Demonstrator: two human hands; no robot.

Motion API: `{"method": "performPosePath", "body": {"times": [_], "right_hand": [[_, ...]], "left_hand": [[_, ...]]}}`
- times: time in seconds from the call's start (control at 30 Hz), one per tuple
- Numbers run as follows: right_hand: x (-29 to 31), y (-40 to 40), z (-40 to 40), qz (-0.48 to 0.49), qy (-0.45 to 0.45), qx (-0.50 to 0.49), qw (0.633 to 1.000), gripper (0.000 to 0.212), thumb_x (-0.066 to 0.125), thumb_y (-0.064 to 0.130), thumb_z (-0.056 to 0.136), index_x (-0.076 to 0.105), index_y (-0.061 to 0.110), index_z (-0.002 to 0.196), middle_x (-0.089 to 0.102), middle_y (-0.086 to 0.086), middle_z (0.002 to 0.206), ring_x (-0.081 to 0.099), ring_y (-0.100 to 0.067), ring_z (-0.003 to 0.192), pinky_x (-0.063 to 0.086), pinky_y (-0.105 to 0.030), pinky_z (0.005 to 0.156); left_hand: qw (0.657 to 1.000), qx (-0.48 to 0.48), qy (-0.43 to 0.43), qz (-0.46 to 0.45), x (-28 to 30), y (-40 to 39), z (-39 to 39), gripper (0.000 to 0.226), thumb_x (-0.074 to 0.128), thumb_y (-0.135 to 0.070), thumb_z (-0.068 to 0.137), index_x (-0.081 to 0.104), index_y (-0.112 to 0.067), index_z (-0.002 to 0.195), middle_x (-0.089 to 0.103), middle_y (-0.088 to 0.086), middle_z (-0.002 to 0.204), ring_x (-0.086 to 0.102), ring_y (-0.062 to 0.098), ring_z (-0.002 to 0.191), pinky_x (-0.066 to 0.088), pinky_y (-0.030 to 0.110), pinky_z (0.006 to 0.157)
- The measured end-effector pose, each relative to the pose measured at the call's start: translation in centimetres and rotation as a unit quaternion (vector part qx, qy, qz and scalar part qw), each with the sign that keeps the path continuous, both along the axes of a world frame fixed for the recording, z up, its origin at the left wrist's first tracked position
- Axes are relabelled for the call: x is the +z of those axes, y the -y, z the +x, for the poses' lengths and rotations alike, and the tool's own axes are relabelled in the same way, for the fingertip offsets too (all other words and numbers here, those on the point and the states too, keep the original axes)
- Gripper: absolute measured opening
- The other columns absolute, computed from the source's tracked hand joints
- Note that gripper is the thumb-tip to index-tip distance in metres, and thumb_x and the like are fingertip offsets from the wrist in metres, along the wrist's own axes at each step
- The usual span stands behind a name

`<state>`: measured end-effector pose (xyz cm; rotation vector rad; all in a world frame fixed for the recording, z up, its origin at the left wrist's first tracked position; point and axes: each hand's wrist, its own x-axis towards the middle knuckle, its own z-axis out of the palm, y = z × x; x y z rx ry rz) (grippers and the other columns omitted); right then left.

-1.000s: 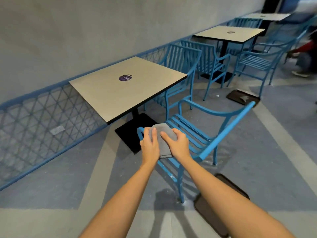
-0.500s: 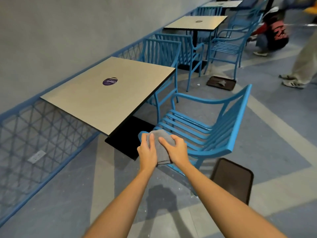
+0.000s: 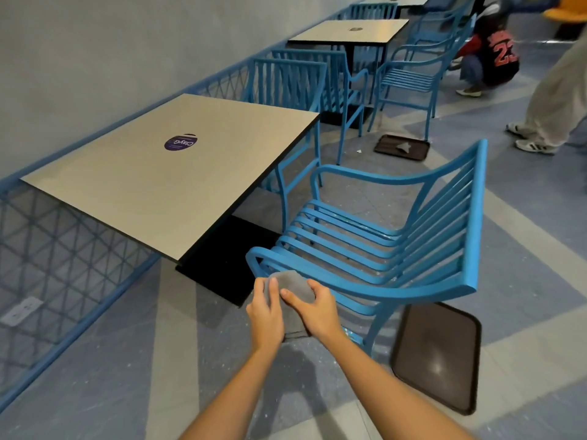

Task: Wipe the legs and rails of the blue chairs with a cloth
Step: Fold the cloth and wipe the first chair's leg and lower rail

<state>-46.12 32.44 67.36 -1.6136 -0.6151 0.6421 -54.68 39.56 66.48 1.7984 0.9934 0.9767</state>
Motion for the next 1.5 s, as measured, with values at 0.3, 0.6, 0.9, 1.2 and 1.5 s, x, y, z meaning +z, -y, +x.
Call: {"method": "performPosePath", "body": {"times": [0.3, 0.6, 0.9, 1.2, 1.5], "right_hand": [[-8.0, -2.4, 0.4, -0.018, -0.036, 0.03, 0.999, 0.024, 0.074, 0.039, 0.081, 0.063, 0.019, 0.076, 0.064, 0.009, 0.066, 0.061, 0.007, 0.057, 0.045, -0.012, 0.05], [-21.0, -3.2, 4.0, -0.003, -0.12, 0.047, 0.992, 0.015, 0.072, 0.039, 0.082, 0.067, 0.025, 0.08, 0.073, 0.004, 0.077, 0.069, -0.003, 0.069, 0.056, -0.021, 0.061], [-31.7, -4.9, 5.6, 0.045, -0.271, 0.044, 0.96, 0.024, 0.07, 0.034, 0.085, 0.068, 0.018, 0.104, 0.076, -0.006, 0.093, 0.073, -0.019, 0.085, 0.059, -0.033, 0.073], [-40.3, -7.3, 5.6, 0.062, -0.285, 0.038, 0.956, 0.032, 0.062, 0.021, 0.091, 0.055, 0.015, 0.122, 0.068, -0.013, 0.111, 0.068, -0.025, 0.098, 0.058, -0.041, 0.084], [-42.2, -9.4, 7.4, 0.066, -0.163, 0.034, 0.984, 0.02, 0.041, 0.019, 0.098, 0.043, 0.019, 0.078, 0.047, 0.001, 0.075, 0.047, -0.01, 0.067, 0.041, -0.019, 0.056]], "left_hand": [[0.999, 0.039, 0.008, 0.017, -8.3, -1.8, 0.6, 0.025, 0.041, -0.035, 0.102, 0.048, -0.026, 0.079, 0.058, -0.009, 0.071, 0.059, 0.005, 0.063, 0.041, 0.009, 0.052], [0.996, 0.083, 0.03, 0.015, -21.1, -1.2, 5.7, 0.026, 0.042, -0.026, 0.102, 0.048, -0.023, 0.077, 0.054, -0.005, 0.066, 0.056, 0.003, 0.063, 0.038, 0.008, 0.054], [0.996, 0.085, -0.008, 0.014, -33.3, -3.6, 8.4, 0.029, 0.044, -0.027, 0.101, 0.047, -0.03, 0.071, 0.05, 0.001, 0.076, 0.049, 0.026, 0.082, 0.036, 0.028, 0.07], [0.986, 0.11, 0.085, -0.096, -41.9, -6.6, 9.2, 0.027, 0.043, -0.031, 0.101, 0.065, -0.018, 0.095, 0.064, 0.001, 0.095, 0.06, 0.013, 0.087, 0.046, 0.026, 0.075], [0.984, 0.109, -0.094, 0.104, -44.9, -13.1, 7.8, 0.025, 0.043, -0.012, 0.1, 0.06, -0.007, 0.119, 0.062, 0.008, 0.116, 0.056, 0.021, 0.107, 0.044, 0.034, 0.091]]}}
